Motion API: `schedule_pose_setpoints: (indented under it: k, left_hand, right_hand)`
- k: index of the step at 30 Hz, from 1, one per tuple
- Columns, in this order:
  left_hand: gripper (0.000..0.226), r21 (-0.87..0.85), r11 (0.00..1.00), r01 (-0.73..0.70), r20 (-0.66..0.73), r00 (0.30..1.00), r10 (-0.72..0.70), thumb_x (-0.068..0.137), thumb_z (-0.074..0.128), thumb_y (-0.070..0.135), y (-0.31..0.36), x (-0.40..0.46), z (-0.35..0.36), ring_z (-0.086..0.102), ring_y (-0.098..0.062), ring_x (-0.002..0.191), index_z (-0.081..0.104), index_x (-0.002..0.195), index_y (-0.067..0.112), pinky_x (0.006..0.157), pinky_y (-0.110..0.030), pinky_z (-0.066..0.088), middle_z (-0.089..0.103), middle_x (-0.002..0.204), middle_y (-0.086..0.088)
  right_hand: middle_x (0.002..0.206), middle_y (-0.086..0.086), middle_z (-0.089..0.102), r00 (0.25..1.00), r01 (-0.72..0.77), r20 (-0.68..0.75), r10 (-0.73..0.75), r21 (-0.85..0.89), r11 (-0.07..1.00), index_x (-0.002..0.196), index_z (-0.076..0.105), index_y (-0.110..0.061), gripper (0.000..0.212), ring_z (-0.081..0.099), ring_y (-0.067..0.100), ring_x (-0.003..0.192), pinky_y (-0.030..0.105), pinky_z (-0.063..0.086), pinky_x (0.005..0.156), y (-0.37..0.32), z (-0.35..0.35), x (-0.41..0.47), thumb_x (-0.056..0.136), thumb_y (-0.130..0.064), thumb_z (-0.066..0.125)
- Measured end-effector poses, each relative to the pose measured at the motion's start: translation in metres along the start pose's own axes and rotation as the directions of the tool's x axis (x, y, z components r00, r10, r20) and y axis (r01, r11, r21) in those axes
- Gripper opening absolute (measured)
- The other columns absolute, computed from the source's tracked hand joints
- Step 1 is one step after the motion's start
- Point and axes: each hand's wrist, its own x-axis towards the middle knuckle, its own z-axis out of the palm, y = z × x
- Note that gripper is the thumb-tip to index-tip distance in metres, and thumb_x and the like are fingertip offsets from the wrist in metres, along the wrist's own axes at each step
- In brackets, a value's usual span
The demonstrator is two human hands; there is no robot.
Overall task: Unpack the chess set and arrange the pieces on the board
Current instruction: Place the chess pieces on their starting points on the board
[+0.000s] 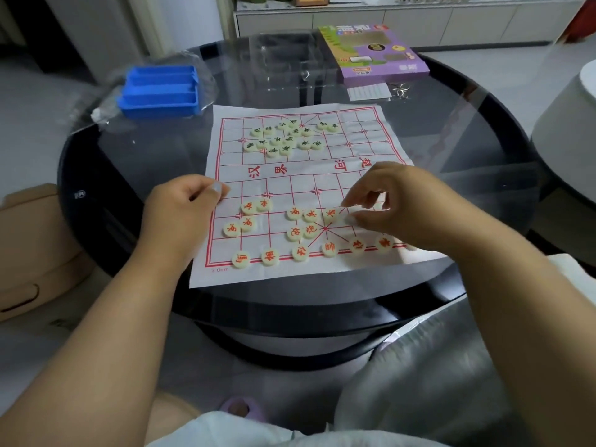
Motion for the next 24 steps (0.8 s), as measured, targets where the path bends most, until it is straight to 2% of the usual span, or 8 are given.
schedule_pose_setpoints:
  k: [3,11,13,16,20,24]
  left_hand:
    - [0.017,0.000,1.000,0.004,-0.001,1.000,-0.004,0.095,0.056,0.030,-0.001,0.002,-0.001,0.070,-0.010,0.070,0.071,0.089,0.024,0.061,-0.031,0.058,0.071,0.088,0.012]
    - [0.017,-0.005,1.000,-0.007,0.010,1.000,0.007,0.095,0.056,0.031,-0.002,0.002,-0.002,0.071,-0.011,0.072,0.070,0.090,0.024,0.061,-0.029,0.057,0.071,0.089,0.013]
    - [0.018,-0.004,1.000,-0.009,0.017,1.000,0.009,0.096,0.055,0.032,-0.002,0.002,-0.003,0.070,-0.010,0.071,0.070,0.090,0.024,0.059,-0.028,0.056,0.070,0.089,0.015]
    - [0.018,-0.006,1.000,-0.009,0.025,1.000,0.009,0.096,0.055,0.032,-0.002,0.002,-0.003,0.070,-0.010,0.073,0.070,0.092,0.023,0.061,-0.029,0.058,0.070,0.091,0.015]
    - [0.018,-0.006,1.000,-0.010,0.021,1.000,0.010,0.096,0.054,0.032,-0.001,0.002,-0.003,0.070,-0.011,0.074,0.069,0.093,0.022,0.061,-0.029,0.057,0.070,0.094,0.015]
    - [0.018,0.004,1.000,-0.015,0.019,1.000,0.015,0.096,0.054,0.032,-0.001,0.001,-0.002,0.069,-0.010,0.075,0.069,0.093,0.023,0.060,-0.027,0.055,0.069,0.095,0.014]
  right_hand:
    - [0.092,-0.017,0.053,1.000,0.015,0.015,-0.015,0.020,1.000,0.105,0.069,-0.026,0.023,0.055,0.004,0.081,0.008,0.043,0.065,-0.018,0.009,0.010,0.083,-0.031,0.068]
    - [0.091,-0.014,0.053,0.997,0.070,0.018,-0.070,-0.004,0.998,0.106,0.069,-0.024,0.022,0.054,0.003,0.079,0.007,0.041,0.066,-0.040,0.017,0.031,0.084,-0.026,0.068]
    - [0.088,-0.014,0.054,0.999,0.026,-0.045,-0.027,-0.008,1.000,0.104,0.070,-0.023,0.020,0.054,0.003,0.077,0.011,0.042,0.067,-0.031,0.009,0.032,0.084,-0.024,0.068]
    - [0.092,-0.008,0.059,0.995,-0.037,-0.091,0.034,-0.032,0.999,0.101,0.071,-0.024,0.017,0.057,0.011,0.085,0.022,0.046,0.073,-0.018,-0.001,0.031,0.084,-0.023,0.069]
    - [0.093,-0.009,0.060,0.999,-0.040,-0.006,0.039,-0.016,0.999,0.100,0.071,-0.027,0.018,0.058,0.011,0.084,0.025,0.051,0.075,-0.016,0.001,0.028,0.082,-0.023,0.070]
    - [0.090,-0.015,0.055,0.991,0.006,0.131,-0.006,0.000,1.000,0.100,0.070,-0.031,0.020,0.056,0.009,0.081,0.015,0.048,0.067,-0.024,0.010,0.025,0.082,-0.022,0.070]
